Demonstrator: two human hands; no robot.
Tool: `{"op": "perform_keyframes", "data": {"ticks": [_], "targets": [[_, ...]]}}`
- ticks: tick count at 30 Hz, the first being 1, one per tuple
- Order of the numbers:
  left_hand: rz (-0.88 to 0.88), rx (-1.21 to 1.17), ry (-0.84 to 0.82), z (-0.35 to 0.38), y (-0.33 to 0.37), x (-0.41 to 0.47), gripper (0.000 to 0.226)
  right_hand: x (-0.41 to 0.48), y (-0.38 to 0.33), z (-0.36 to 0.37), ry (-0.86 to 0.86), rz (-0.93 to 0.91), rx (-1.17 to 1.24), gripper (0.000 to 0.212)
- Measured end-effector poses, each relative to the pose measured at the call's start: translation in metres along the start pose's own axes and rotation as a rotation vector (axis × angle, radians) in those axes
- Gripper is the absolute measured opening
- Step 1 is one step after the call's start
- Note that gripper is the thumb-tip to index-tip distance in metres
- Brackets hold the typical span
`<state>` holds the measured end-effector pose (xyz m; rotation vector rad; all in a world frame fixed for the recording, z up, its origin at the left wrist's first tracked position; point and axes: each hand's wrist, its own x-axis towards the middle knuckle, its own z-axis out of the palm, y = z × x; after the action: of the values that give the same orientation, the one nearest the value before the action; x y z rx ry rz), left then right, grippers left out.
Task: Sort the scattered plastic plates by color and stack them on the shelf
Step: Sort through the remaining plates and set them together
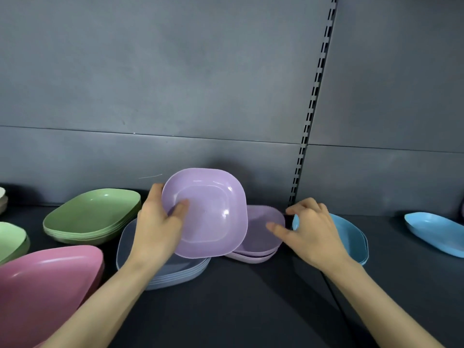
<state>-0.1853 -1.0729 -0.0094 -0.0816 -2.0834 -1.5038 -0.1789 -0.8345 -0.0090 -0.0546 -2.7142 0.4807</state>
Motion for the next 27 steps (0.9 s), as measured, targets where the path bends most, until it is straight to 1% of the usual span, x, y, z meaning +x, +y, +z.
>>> {"op": "perform_keyframes", "data": {"ticks": [1,2,3,4,5,6,7,10,12,14,19,21,23,25,27], "targets": [[-0.002,-0.005,-0.006,0.002,0.002,-0.001,0.012,0.000,0.000,-0.002,0.050,0.013,0.119,0.047],[-0.003,-0.007,-0.019,0.004,0.005,-0.001,0.012,0.000,-0.001,-0.004,0.064,0.029,0.309,0.043],[-0.003,-0.005,-0.041,0.007,0.008,0.000,0.013,0.000,-0.003,-0.007,0.020,0.041,0.540,0.037],[-0.004,0.005,-0.071,0.011,0.011,0.002,0.014,0.000,-0.006,-0.009,-0.062,0.040,0.774,0.031],[-0.004,0.025,-0.110,0.016,0.013,0.005,0.015,0.000,-0.009,-0.010,-0.131,0.027,0.926,0.027],[-0.010,0.059,-0.157,0.021,0.014,0.009,0.013,0.000,-0.010,-0.009,-0.174,0.011,0.985,0.024],[-0.022,0.100,-0.208,0.027,0.015,0.012,0.012,0.000,-0.010,-0.007,-0.191,-0.008,0.985,0.025],[-0.051,0.199,-0.382,0.044,0.017,0.025,0.015,0.005,-0.005,0.005,-0.112,0.011,0.834,0.024],[-0.027,0.303,-0.473,0.048,0.016,0.035,0.017,0.010,0.002,0.011,-0.043,0.040,0.698,0.023],[0.005,0.403,-0.552,0.050,0.012,0.046,0.012,0.015,0.007,0.014,-0.015,0.027,0.564,0.020],[0.012,0.498,-0.667,0.059,-0.002,0.067,0.017,0.017,0.008,0.023,0.011,-0.017,0.230,0.011],[0.026,0.532,-0.698,0.064,-0.009,0.070,0.015,0.016,0.010,0.026,-0.007,-0.014,0.097,0.015],[0.042,0.601,-0.749,0.068,-0.014,0.072,0.017,0.017,0.013,0.027,-0.047,-0.003,0.032,0.021],[0.035,0.651,-0.808,0.069,-0.016,0.073,0.024,0.016,0.014,0.028,-0.084,-0.009,-0.020,0.027],[0.006,0.624,-0.878,0.068,-0.015,0.075,0.033,0.016,0.014,0.029,-0.097,-0.019,-0.073,0.031]]}}
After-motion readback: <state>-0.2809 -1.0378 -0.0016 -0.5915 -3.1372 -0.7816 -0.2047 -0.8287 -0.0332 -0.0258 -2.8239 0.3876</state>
